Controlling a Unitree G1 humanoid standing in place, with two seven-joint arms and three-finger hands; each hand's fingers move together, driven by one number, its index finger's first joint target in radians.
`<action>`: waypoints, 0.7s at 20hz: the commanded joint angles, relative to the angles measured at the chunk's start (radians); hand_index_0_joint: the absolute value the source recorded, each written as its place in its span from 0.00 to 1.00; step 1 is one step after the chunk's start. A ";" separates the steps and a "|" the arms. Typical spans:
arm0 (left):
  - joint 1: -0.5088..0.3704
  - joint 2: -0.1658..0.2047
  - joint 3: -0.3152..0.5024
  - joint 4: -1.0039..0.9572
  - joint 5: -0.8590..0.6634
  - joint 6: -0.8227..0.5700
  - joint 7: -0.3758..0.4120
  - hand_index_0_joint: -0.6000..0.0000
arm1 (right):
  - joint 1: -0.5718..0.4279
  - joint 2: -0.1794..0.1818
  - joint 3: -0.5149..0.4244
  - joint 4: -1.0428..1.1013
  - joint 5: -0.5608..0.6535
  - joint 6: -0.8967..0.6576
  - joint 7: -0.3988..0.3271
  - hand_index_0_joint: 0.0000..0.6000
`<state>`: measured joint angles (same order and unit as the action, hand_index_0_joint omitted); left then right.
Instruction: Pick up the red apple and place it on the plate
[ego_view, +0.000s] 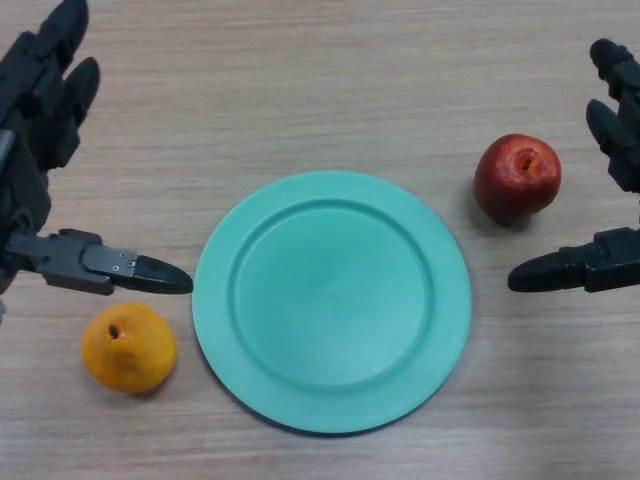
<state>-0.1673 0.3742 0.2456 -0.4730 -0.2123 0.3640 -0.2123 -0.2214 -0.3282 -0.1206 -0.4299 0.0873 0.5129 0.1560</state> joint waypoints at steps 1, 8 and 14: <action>-0.023 0.027 0.049 -0.033 0.028 -0.142 0.014 1.00 | -0.050 -0.023 -0.044 -0.032 -0.043 -0.186 -0.024 0.00; -0.031 0.004 0.009 -0.006 0.033 -0.175 0.015 1.00 | -0.093 -0.033 -0.053 0.070 -0.046 -0.268 -0.032 0.00; -0.036 -0.008 -0.027 -0.010 0.044 -0.165 0.014 1.00 | -0.237 -0.037 0.000 0.471 -0.106 -0.565 -0.050 0.00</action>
<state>-0.1695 0.3387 0.1871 -0.4291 -0.2028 0.3327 -0.2110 -0.3979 -0.3286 -0.0796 0.1058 -0.0225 0.1009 0.1435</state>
